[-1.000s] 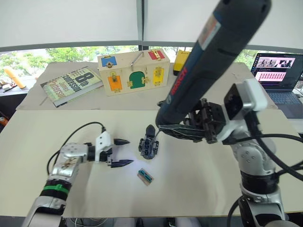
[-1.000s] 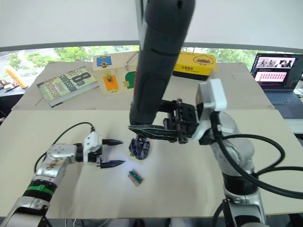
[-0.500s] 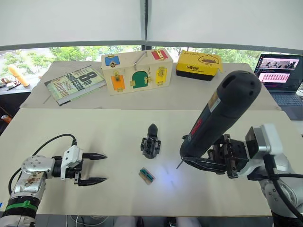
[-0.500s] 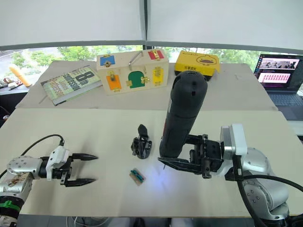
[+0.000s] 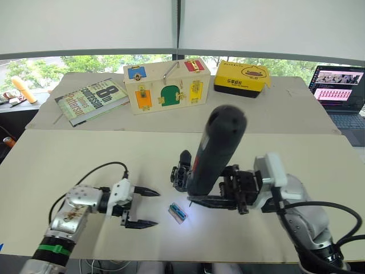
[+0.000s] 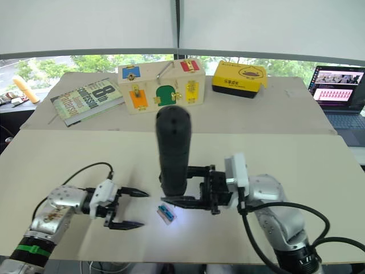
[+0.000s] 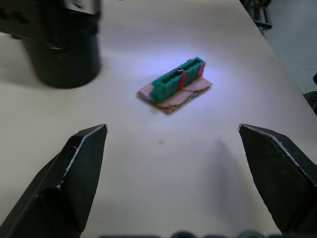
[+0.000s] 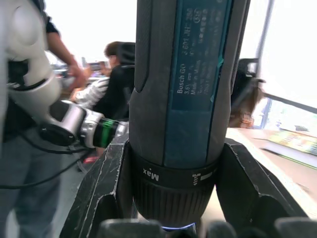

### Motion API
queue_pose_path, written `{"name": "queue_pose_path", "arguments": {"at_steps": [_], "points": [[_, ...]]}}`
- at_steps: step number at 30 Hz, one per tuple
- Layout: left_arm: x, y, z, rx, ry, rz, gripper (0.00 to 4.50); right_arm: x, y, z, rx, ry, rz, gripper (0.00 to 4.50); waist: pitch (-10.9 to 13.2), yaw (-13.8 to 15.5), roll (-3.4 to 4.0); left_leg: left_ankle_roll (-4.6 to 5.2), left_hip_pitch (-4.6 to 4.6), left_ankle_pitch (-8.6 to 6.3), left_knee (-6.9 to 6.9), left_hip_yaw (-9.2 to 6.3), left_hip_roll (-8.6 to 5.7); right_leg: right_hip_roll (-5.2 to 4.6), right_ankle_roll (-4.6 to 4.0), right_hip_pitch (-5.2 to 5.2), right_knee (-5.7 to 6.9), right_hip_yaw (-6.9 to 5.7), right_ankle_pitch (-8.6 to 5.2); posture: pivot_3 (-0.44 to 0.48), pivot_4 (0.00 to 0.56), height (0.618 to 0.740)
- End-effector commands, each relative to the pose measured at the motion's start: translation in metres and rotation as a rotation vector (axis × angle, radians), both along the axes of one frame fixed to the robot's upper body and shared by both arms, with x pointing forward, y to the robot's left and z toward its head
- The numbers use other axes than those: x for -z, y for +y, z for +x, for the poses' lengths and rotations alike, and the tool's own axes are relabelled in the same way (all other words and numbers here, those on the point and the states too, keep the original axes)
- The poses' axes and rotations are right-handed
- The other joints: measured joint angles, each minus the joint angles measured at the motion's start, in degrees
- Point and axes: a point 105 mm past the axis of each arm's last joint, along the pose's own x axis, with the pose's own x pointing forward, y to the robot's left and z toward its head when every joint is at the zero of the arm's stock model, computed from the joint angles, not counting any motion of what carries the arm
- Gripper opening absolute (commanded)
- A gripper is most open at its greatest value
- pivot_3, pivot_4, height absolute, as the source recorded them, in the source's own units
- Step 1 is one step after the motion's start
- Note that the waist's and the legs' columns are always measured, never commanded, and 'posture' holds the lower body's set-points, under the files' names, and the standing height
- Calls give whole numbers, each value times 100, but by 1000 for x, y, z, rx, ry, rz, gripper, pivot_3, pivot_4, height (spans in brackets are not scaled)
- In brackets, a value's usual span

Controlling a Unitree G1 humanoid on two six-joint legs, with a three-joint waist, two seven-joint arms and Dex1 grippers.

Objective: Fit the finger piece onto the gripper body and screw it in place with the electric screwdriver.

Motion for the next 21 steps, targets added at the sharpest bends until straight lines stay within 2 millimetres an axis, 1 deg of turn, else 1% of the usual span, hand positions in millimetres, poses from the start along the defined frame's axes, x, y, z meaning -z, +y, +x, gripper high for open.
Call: {"name": "queue_pose_path", "arguments": {"at_steps": [1,8,15,21], "points": [[5,-13,0,32,-26,30,4490,-5,7,-3,-50,-72,24,1948,0,3,0,0,3,0,0,-1,0,0,0,5,0,0,0,0,150,740],[15,-28,4,42,-20,31,4490,-1,15,7,-55,-87,17,1948,0,27,0,1,16,0,6,-7,0,-4,1,26,0,-1,0,0,150,740],[19,-32,-2,80,-2,20,4490,3,21,16,-55,-83,2,1948,0,44,1,1,19,1,6,-8,0,-5,1,30,0,-3,1,0,150,740],[25,-34,-4,86,-1,19,4490,6,25,17,-60,-75,2,1948,-1,46,2,1,20,1,6,-9,2,-4,1,30,0,-4,0,0,150,740]]}}
